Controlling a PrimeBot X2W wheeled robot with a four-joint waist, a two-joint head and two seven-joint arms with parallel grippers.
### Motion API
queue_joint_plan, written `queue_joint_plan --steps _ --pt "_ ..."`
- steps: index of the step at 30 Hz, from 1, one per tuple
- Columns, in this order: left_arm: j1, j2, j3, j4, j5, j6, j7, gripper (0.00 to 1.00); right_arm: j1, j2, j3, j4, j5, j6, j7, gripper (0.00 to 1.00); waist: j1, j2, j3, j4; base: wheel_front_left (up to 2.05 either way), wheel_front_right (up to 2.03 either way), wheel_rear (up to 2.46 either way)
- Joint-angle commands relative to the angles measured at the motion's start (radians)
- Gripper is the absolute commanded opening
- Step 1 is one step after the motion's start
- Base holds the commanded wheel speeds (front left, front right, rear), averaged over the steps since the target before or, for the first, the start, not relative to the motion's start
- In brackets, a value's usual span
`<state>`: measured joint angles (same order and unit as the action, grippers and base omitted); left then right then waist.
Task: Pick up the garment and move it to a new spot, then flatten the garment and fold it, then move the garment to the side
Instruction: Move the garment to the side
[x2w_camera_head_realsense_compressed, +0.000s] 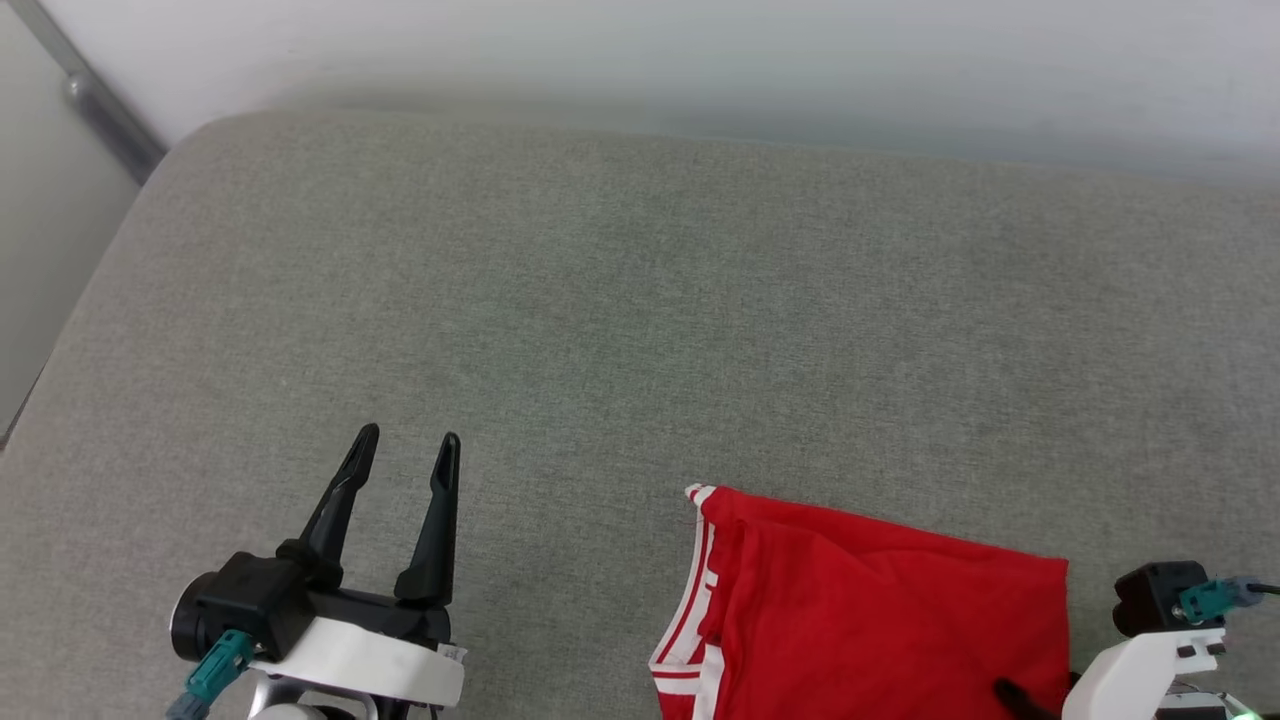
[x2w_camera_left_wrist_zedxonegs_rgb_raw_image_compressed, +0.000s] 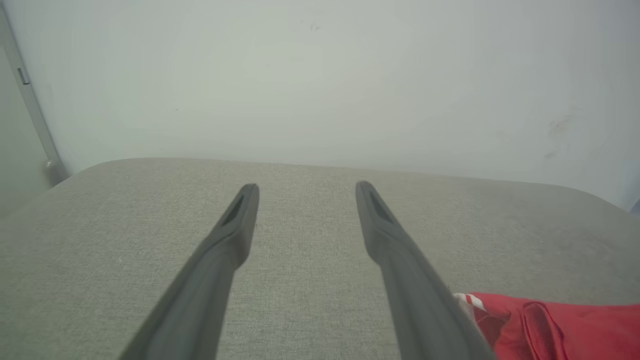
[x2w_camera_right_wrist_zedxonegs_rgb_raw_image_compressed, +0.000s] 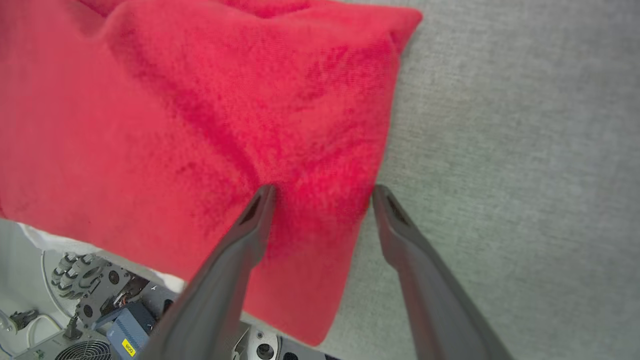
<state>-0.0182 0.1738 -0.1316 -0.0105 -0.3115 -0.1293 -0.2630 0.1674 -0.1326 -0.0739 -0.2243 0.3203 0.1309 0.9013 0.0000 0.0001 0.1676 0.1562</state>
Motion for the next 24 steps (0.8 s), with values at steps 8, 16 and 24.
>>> queue_joint_plan --steps 8,16,24 --pt "-0.034 -0.006 -0.014 0.010 0.002 -0.001 -0.002 1.00 -0.049 0.035 0.044 0.133 0.007 0.000 0.010 1.00 0.0000 -0.0001 0.033 0.050 0.00 0.00 0.00" --pt "-0.025 -0.013 -0.017 0.023 0.008 -0.001 -0.002 1.00 -0.075 -0.016 0.122 0.209 -0.036 0.000 -0.045 0.00 0.0000 -0.0001 0.024 0.051 0.00 0.00 0.00" --pt "-0.001 -0.048 -0.020 0.004 -0.023 -0.001 -0.002 1.00 -0.165 -0.237 0.218 0.079 -0.149 -0.001 -0.112 0.00 0.0000 -0.0001 0.000 -0.051 0.00 0.00 0.00"
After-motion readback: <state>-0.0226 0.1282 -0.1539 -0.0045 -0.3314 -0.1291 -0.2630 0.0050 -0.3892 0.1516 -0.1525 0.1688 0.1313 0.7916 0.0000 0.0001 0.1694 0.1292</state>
